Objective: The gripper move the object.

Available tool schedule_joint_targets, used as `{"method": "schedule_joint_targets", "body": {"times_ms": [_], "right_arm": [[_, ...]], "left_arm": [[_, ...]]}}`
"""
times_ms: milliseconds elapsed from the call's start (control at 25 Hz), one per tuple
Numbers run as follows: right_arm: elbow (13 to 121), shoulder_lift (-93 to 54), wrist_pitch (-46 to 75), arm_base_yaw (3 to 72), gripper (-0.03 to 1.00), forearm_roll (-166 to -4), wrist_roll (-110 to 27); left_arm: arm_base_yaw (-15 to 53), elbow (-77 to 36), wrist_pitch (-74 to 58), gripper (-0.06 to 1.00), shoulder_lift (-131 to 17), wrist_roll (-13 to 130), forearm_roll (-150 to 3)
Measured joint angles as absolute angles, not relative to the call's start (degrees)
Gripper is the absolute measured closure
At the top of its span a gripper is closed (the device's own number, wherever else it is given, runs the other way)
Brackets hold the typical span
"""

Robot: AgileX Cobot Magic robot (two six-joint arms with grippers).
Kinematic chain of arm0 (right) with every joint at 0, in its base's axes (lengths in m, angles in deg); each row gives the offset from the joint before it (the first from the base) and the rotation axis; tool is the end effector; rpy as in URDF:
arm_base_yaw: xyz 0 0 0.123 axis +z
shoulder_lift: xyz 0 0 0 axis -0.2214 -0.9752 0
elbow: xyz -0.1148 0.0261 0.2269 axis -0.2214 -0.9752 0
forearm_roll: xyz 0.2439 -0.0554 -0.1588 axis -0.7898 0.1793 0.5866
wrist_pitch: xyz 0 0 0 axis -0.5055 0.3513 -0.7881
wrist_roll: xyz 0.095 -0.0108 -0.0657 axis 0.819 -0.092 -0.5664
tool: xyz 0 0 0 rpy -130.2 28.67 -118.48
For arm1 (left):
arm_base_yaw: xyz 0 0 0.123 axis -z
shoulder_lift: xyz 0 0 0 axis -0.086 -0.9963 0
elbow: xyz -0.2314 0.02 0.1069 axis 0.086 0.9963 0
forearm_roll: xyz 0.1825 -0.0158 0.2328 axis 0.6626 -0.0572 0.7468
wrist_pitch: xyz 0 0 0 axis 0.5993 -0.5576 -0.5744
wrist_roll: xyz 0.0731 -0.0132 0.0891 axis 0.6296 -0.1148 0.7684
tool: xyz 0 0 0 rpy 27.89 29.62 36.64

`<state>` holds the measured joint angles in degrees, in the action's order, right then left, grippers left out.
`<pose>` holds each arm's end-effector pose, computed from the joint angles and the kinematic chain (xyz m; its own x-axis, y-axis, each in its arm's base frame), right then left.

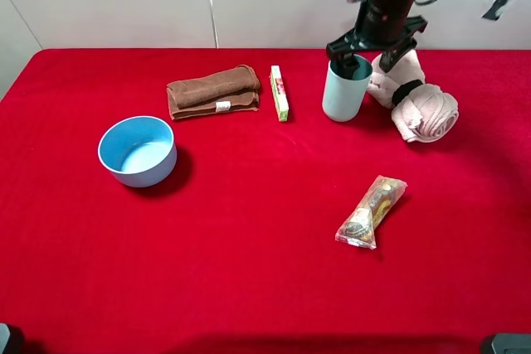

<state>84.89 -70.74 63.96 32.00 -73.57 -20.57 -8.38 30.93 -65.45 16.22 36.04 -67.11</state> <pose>0.4514 0.1516 0.1019 -0.9088 -0.3831 -0.1656 -0.3791 0.9236 -0.0559 0.0861 -0.0079 0.2858 -0.4530 0.1135 -0.8843 0.1049 0.9918 0.0735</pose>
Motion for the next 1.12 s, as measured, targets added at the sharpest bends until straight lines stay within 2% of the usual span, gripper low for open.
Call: {"method": "schedule_joint_targets", "body": {"times_ms": [160,320,440,840,1120], "right_arm": [[84.91,-67.21,66.5,32.0,0.37,-73.57,-20.57],[84.96,-64.18,70.24,32.0,0.3,-74.35,-20.57],[85.04,-61.28,73.76,32.0,0.28,-76.09,-20.57],[84.68,-51.48,75.09,32.06,0.28,-81.5,-20.62],[76.39,-41.21,75.09,32.06,0.28,-83.27,-20.62]], "left_arm": [[-8.38,30.93,-65.45,-0.04,16.22,36.04,-67.11],[-8.38,30.93,-65.45,-0.04,16.22,36.04,-67.11],[-8.38,30.93,-65.45,-0.04,16.22,36.04,-67.11],[-8.38,30.93,-65.45,-0.04,16.22,36.04,-67.11],[-8.38,30.93,-65.45,-0.04,16.22,36.04,-67.11]]}}
